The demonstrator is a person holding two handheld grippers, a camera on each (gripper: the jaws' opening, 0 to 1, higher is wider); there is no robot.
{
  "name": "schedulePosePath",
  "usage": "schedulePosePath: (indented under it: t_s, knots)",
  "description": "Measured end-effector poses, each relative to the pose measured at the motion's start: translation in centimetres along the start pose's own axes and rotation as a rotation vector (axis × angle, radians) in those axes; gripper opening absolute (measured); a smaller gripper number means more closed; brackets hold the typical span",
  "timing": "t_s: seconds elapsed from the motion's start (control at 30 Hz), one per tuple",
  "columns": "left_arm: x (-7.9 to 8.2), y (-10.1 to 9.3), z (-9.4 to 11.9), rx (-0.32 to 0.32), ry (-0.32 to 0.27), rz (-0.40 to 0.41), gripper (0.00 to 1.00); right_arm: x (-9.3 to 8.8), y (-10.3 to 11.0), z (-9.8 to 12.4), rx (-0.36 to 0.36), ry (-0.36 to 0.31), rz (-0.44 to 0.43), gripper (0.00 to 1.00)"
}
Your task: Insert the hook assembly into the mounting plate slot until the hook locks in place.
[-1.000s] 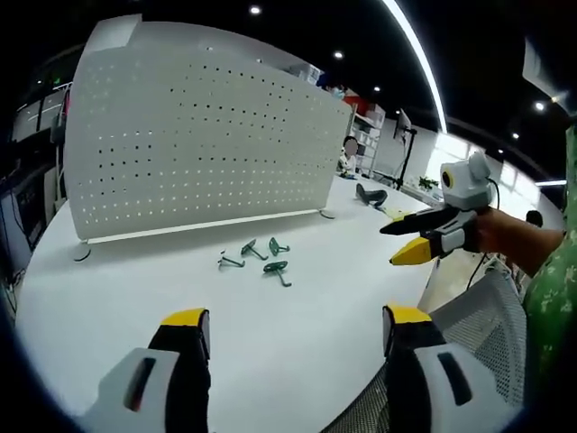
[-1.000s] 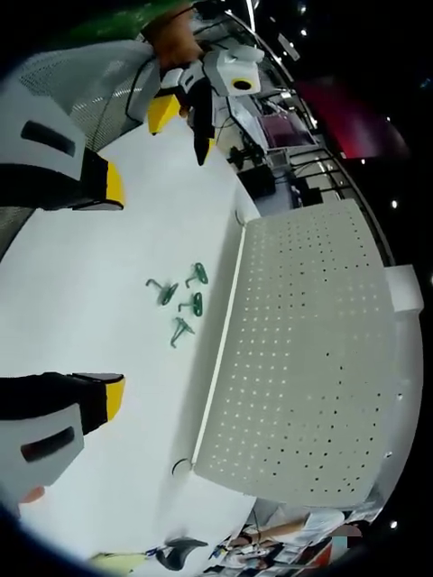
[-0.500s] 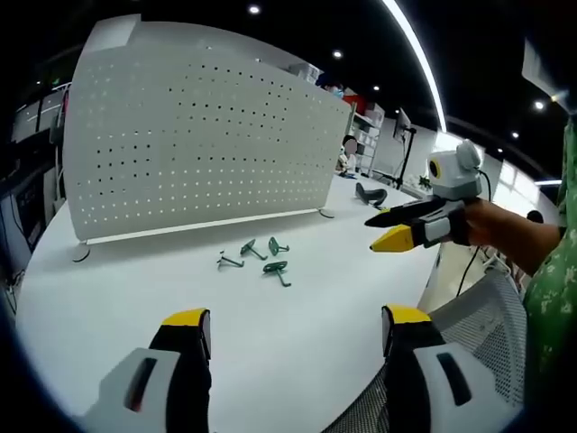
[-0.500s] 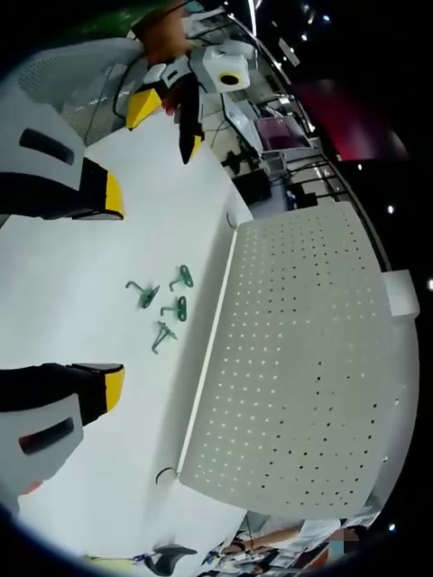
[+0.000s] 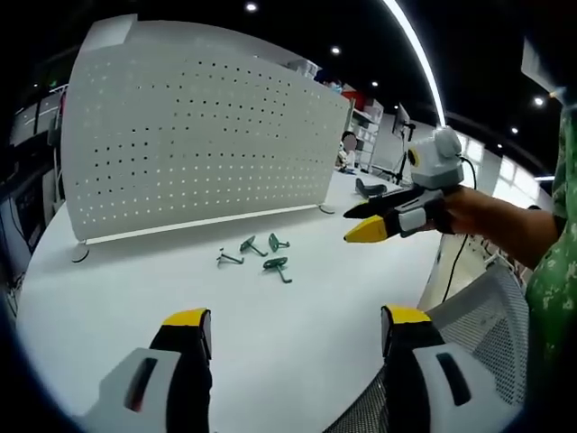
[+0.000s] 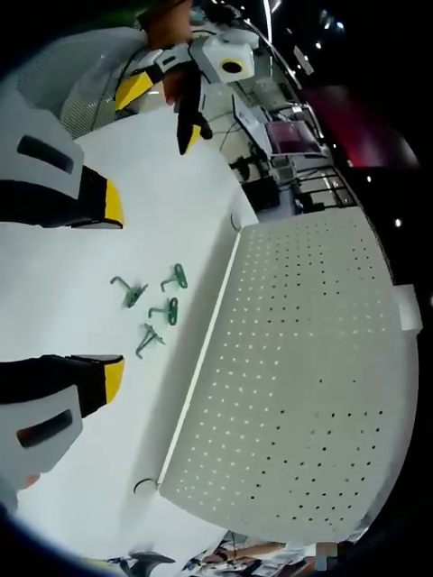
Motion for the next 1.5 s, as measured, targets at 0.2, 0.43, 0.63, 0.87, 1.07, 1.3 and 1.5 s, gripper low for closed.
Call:
schedulePosePath:
  t_s: [0.2,0.43,0.63,0.87,1.07,1.3,1.5]
  knots:
    - [-0.1,0.2,0.0,0.004,0.003,0.001,0.79,-0.5,-0.1,-1.9,0.016,0.026,0.015,0.52]
    - [-0.3,0.4,0.0,0.009,0.009,0.007,0.78,-1.3,-0.1,-4.0,0.041,0.042,0.024,0.45]
    - [-0.3,0.6,-0.1,0.014,0.013,0.013,0.78,-1.7,-0.4,-5.8,0.067,0.039,0.023,0.38]
    - [-0.6,0.6,-0.1,0.015,0.024,0.02,0.77,-2.3,-0.4,-7.3,0.089,0.037,0.033,0.31]
    - [-0.8,0.8,-0.2,0.019,0.033,0.026,0.76,-3.2,-0.6,-8.8,0.105,0.055,0.059,0.25]
    - [-1.0,0.9,-0.3,0.02,0.044,0.034,0.75,-3.9,-0.8,-10.0,0.121,0.06,0.088,0.18]
    - [-1.1,1.1,-0.3,0.028,0.05,0.04,0.75,-4.0,-0.8,-10.5,0.134,0.061,0.119,0.15]
Point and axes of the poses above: the point that each gripper's makers call its tool centre point, and the gripper's own axes: z roughly backward along the fingers, y roughly to its left, x roughly out of its top, the point moved 2 cm from there along z, roughly backward along the fingers, and after that the axes turned 6 degrees about -x, right-handed, at the moved point
